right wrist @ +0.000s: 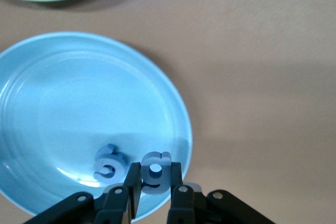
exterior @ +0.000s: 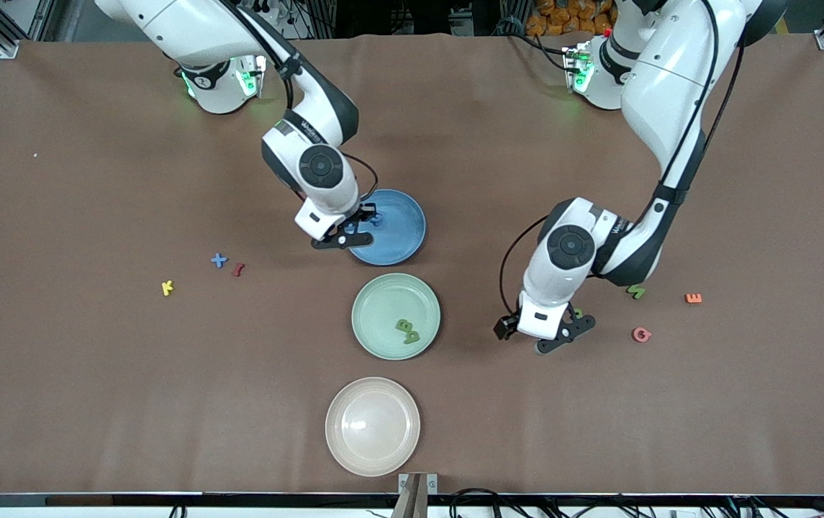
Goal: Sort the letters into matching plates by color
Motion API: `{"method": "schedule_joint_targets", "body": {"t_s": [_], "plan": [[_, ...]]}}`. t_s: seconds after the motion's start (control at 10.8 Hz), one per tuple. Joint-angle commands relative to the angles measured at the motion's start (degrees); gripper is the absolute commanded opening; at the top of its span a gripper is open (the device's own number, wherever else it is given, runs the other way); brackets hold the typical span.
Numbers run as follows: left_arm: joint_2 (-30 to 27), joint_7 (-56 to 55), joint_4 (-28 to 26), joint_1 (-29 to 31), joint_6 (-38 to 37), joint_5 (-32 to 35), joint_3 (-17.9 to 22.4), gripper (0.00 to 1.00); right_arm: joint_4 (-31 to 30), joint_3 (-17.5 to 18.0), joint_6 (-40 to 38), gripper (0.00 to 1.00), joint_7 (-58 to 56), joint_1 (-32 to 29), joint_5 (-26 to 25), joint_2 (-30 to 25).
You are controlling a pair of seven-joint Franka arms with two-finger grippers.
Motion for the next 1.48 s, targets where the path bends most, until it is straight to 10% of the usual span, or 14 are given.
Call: {"method": "schedule_joint_targets", "body": {"t_s": [0.0, 0.56, 0.93, 1.39], "plan": [[-1.99, 12.62, 0.1, 4.49, -9.61, 0.64, -1.22, 1.0, -0.28, 0.1, 1.64, 0.0, 4.41, 2.46, 0.71, 1.3], [-3.93, 24.85, -5.6, 9.86, -8.06, 0.38, -2.45, 1.0, -0.1, 0.36, 5.51, 0.0, 6.36, 3.17, 0.8, 3.94], [-5.24, 26.36, -16.14, 11.45, 7.22, 1.17, -3.16, 1.0, 0.07, 0.36, 5.87, 0.05, 6.45, 2.91, 0.89, 4.12], [-5.33, 32.68, -16.86, 13.73, 7.25, 1.26, -3.16, 1.0, 0.95, 0.36, 5.26, 0.49, 6.1, 2.73, 4.31, 4.03]]}}
